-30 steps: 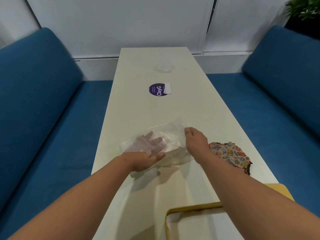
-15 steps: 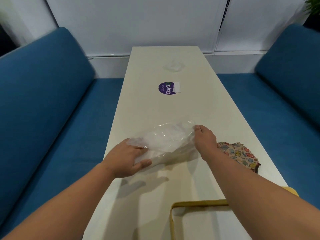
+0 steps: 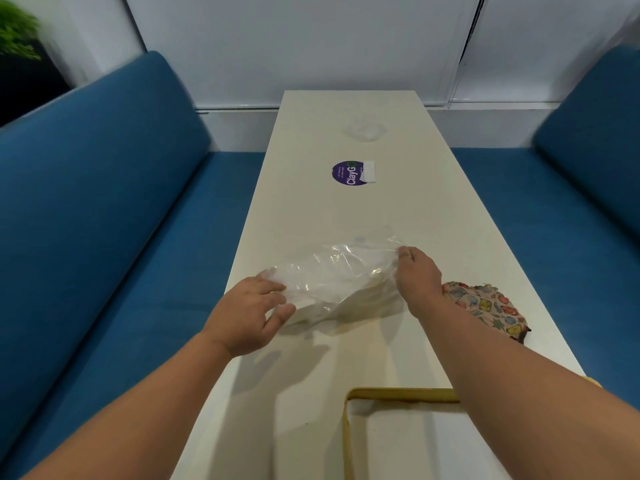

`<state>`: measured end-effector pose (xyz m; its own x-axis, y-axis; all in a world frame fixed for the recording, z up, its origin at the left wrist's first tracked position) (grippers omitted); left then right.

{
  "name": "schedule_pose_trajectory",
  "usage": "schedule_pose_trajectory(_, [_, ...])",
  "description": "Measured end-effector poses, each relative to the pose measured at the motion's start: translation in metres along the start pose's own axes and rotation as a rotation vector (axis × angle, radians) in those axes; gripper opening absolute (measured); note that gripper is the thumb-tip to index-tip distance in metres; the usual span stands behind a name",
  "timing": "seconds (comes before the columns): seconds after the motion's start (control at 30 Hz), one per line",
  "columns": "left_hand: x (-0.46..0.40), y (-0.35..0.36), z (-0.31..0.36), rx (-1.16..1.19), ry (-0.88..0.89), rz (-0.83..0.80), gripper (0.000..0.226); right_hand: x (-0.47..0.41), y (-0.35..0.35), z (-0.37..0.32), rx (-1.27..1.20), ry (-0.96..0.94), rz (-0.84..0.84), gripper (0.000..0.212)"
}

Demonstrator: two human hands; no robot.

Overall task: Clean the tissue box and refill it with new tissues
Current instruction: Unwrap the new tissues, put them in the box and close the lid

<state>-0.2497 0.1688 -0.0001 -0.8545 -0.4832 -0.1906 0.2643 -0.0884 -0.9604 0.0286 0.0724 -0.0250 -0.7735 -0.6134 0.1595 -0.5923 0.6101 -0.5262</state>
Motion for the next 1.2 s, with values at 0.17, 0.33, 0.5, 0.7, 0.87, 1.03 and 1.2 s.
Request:
schedule_pose_trajectory(0.17, [-0.001,0.002,-0.017,0.305,-0.420,0.069,0.030,0.002,0.000,-0.002,0.001,-0.008,-0.015,0.040])
schedule_pose_trajectory(0.33, [0.003,0.029,-0.034,0.734,-1.092,-0.040,0.051,0.004,0.002,-0.002,-0.017,-0.016,-0.016,0.040])
schedule_pose_trajectory(0.5, [-0.003,0.042,-0.020,1.038,-1.233,-0.062,0.067,0.006,0.002,-0.002,-0.043,-0.007,-0.019,0.041])
schedule_pose_trajectory(0.7, [-0.011,0.086,-0.039,1.179,-1.285,-0.075,0.088,0.004,0.005,0.001,-0.027,-0.012,-0.022,0.041])
schedule_pose_trajectory(0.87, [0.006,0.048,-0.025,1.234,-1.304,-0.097,0.020,0.003,0.003,0.002,-0.043,0.008,-0.009,0.039])
schedule_pose_trajectory(1.03, [0.018,0.034,-0.040,1.430,-1.148,0.052,0.029,0.002,0.003,0.004,-0.040,0.008,-0.010,0.040])
schedule_pose_trajectory(1.2, [0.034,0.040,-0.042,1.565,-1.134,0.087,0.042,0.003,0.005,0.003,-0.048,0.019,-0.007,0.039])
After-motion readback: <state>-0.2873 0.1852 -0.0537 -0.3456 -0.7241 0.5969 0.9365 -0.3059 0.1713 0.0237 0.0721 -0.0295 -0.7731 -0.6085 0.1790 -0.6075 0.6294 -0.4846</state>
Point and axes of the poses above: each hand's wrist, its own x-axis away from the middle knuckle, its own y-axis out of the palm, z = x × y, the point moved 7 cm from there along -x, towards the middle knuckle, and after that the axes turned 6 degrees about -z, right-handed, at the moved point
